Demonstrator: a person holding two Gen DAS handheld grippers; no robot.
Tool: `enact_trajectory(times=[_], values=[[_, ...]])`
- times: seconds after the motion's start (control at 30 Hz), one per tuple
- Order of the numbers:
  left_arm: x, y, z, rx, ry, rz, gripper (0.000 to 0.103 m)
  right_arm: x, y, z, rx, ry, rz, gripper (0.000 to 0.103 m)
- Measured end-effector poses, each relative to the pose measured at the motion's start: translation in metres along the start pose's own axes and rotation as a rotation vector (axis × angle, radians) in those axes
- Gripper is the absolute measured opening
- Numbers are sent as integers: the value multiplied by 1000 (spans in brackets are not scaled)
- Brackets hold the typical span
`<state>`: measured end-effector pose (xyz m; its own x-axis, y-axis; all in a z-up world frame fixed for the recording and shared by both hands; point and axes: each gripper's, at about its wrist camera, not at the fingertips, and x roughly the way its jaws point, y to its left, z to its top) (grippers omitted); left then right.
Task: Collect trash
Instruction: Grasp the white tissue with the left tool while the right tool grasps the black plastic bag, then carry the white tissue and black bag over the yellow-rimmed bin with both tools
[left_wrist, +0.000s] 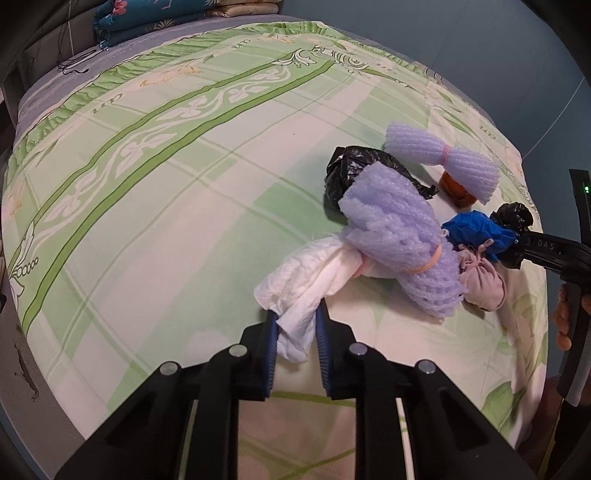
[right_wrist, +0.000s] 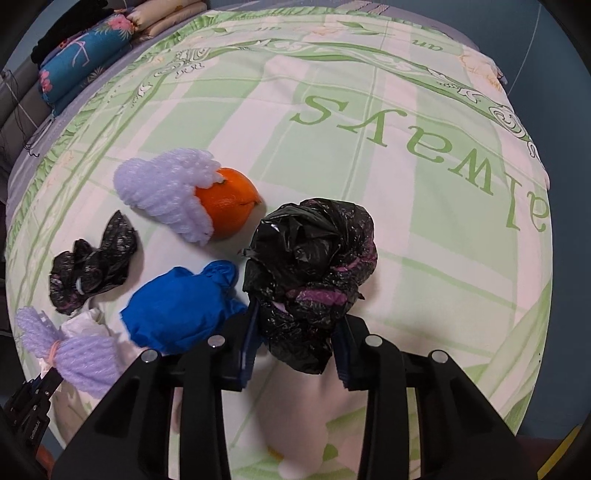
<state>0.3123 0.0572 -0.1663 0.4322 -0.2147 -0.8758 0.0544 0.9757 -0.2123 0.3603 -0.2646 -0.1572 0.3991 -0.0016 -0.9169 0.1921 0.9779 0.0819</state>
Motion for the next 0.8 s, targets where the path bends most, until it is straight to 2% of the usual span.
enact_trajectory(times=[0.23,0.8], values=[[-23,4,-5,-24,-17,-37,18,-30,0,-12,-5,-22,37,33],[-77,10,-32,-36,-80,-38,18,-105,-4,-61,-43,-98,95,33]])
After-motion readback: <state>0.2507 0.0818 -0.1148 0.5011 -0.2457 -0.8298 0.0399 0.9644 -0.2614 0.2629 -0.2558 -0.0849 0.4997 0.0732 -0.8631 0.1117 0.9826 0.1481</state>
